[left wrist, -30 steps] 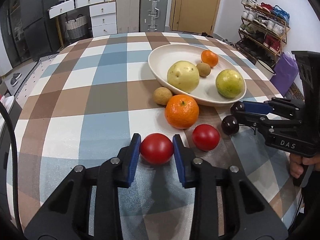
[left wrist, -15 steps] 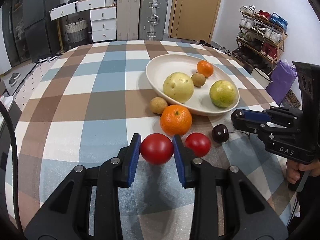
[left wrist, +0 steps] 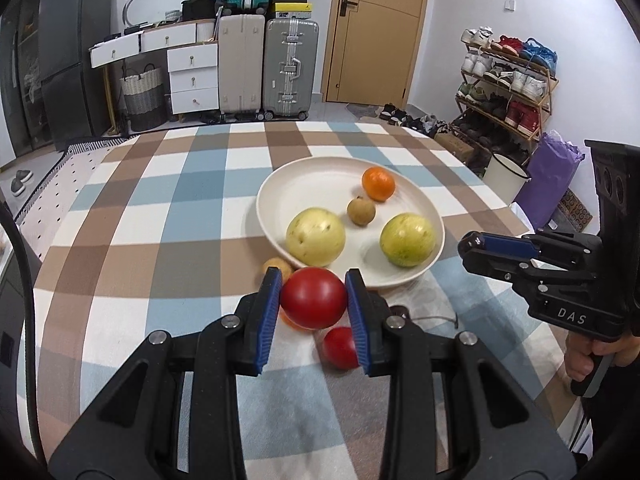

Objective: Organize fruits
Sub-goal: 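Lift the red tomato with the left tool toward the plate while the right tool holds the cherry, then carry the tomato with the left tool over the plate while the right tool carries the cherry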

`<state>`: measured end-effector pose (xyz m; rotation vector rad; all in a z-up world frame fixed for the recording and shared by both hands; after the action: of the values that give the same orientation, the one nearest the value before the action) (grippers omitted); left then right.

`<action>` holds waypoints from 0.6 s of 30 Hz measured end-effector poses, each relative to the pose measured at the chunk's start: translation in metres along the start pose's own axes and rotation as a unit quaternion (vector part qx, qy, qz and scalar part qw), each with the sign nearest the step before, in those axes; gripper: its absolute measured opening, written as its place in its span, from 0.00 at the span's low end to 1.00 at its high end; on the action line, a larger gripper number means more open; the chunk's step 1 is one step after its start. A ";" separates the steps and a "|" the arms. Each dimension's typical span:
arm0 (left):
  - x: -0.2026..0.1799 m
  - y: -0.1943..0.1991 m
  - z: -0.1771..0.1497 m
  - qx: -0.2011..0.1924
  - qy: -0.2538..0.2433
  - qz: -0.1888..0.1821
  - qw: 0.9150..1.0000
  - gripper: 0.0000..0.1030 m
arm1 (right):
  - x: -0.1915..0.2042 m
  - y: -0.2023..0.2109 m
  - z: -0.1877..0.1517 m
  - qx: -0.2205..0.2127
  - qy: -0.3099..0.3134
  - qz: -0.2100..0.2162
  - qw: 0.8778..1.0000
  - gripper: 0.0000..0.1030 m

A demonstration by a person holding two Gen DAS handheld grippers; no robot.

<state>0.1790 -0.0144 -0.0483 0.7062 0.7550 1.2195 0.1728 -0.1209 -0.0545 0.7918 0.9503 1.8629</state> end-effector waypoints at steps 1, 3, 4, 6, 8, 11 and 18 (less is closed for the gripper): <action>-0.002 0.000 0.003 -0.001 -0.002 -0.002 1.000 0.29 | -0.002 0.002 0.002 -0.002 -0.001 -0.001 1.000 0.26; -0.005 -0.001 0.010 -0.004 -0.006 -0.005 1.000 0.29 | -0.007 0.006 0.007 -0.009 -0.006 -0.005 1.000 0.26; -0.007 -0.001 0.013 -0.006 -0.008 -0.005 1.000 0.29 | -0.009 0.008 0.009 -0.013 -0.009 -0.004 1.000 0.26; -0.010 -0.001 0.020 -0.011 -0.011 -0.007 1.000 0.29 | -0.013 0.012 0.013 -0.019 -0.013 -0.005 1.000 0.26; -0.013 -0.002 0.026 -0.015 -0.012 -0.011 1.000 0.29 | -0.017 0.014 0.017 -0.025 -0.015 -0.006 1.000 0.26; -0.019 -0.006 0.037 -0.020 -0.018 -0.016 1.000 0.29 | -0.020 0.014 0.022 -0.029 -0.015 -0.006 0.999 0.26; -0.031 -0.021 0.056 -0.025 -0.032 -0.019 0.999 0.29 | -0.026 0.004 0.030 -0.036 -0.018 -0.007 0.999 0.27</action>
<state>0.2311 -0.0528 -0.0295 0.6842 0.6809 1.1729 0.2062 -0.1367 -0.0391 0.7695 0.8593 1.8550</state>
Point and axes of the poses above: each gripper's, at about its wrist camera, not at the fingertips, and y roughly against the way its jaws point, x to its left, z to its top, the point moved 6 cm from there along -y, roughly the way its jaws point, and after that the axes turned 14 degrees about x, right-handed, at the moved point
